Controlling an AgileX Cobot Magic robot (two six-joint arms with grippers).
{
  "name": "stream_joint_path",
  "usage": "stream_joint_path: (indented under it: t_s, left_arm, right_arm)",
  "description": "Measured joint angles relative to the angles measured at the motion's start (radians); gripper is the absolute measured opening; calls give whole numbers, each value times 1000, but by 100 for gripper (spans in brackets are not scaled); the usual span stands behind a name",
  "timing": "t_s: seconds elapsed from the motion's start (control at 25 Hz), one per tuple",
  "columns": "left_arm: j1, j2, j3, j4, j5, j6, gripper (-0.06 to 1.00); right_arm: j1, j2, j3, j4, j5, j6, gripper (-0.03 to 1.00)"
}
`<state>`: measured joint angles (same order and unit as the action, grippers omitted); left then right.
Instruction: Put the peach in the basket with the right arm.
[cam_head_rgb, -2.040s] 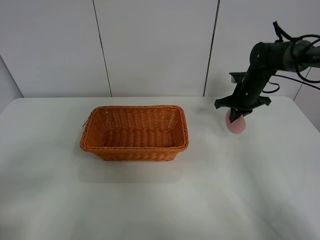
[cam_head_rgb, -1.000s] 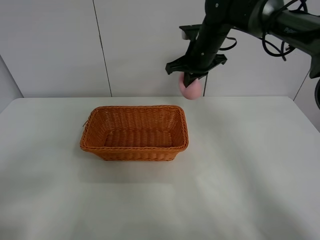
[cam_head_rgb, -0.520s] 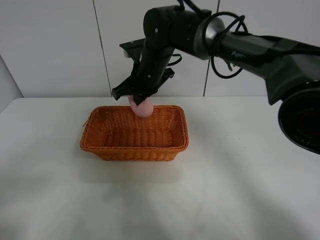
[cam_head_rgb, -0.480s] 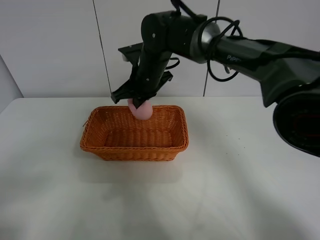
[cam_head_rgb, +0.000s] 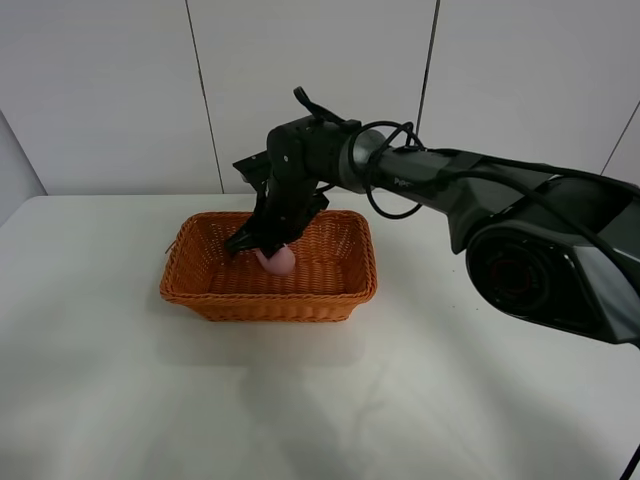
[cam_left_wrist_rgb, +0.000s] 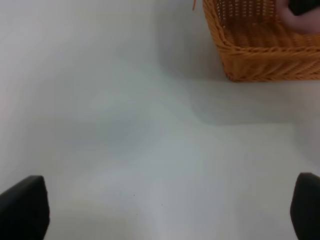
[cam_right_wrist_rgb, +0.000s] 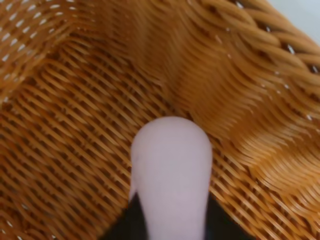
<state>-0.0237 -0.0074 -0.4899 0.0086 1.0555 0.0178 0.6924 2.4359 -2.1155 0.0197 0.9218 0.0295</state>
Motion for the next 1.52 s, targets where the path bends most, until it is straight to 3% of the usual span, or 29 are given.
stream_joint_path:
  t_s: [0.16, 0.28, 0.48, 0.72, 1.04, 1.24, 1.52]
  left_arm:
    - [0, 0, 0, 0, 0, 0, 99]
    - [0, 0, 0, 0, 0, 0, 99]
    - [0, 0, 0, 0, 0, 0, 99]
    - [0, 0, 0, 0, 0, 0, 99]
    - [0, 0, 0, 0, 0, 0, 99]
    - [0, 0, 0, 0, 0, 0, 99]
    - [0, 0, 0, 0, 0, 0, 99]
  right_arm:
    - [0, -1, 0, 3, 26, 0, 55]
    - [0, -1, -2, 4, 65, 0, 66]
    - [0, -12, -70, 5, 146, 0, 69]
    - [0, -37, -307, -10, 273, 1, 69]
    - [-26, -38, -356, -10, 288, 19, 69]
    - [-127, -38, -356, -8, 289, 19, 70]
    - [-383, -38, -350, -12, 292, 19, 70]
